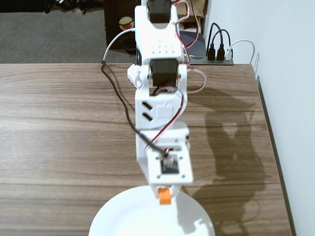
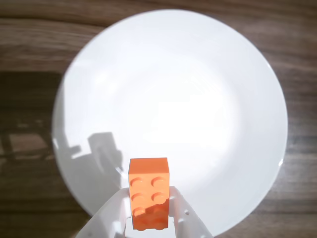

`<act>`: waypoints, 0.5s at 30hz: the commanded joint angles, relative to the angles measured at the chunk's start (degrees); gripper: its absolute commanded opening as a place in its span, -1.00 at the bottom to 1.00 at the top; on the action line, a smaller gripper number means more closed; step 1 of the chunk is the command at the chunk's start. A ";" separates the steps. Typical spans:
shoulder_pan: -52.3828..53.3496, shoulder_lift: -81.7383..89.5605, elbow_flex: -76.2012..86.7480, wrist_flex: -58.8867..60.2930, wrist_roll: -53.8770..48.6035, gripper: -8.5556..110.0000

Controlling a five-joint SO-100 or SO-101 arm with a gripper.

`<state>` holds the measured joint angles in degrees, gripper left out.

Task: Grasp a lego block and put it on the plate.

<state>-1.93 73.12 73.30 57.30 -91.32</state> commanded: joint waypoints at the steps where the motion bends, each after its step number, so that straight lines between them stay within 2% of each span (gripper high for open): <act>1: 0.26 -1.05 -3.52 -0.53 1.58 -0.80; 15: 2.46 -7.73 -3.69 0.18 4.75 -0.80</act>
<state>0.18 65.04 72.33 57.30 -86.84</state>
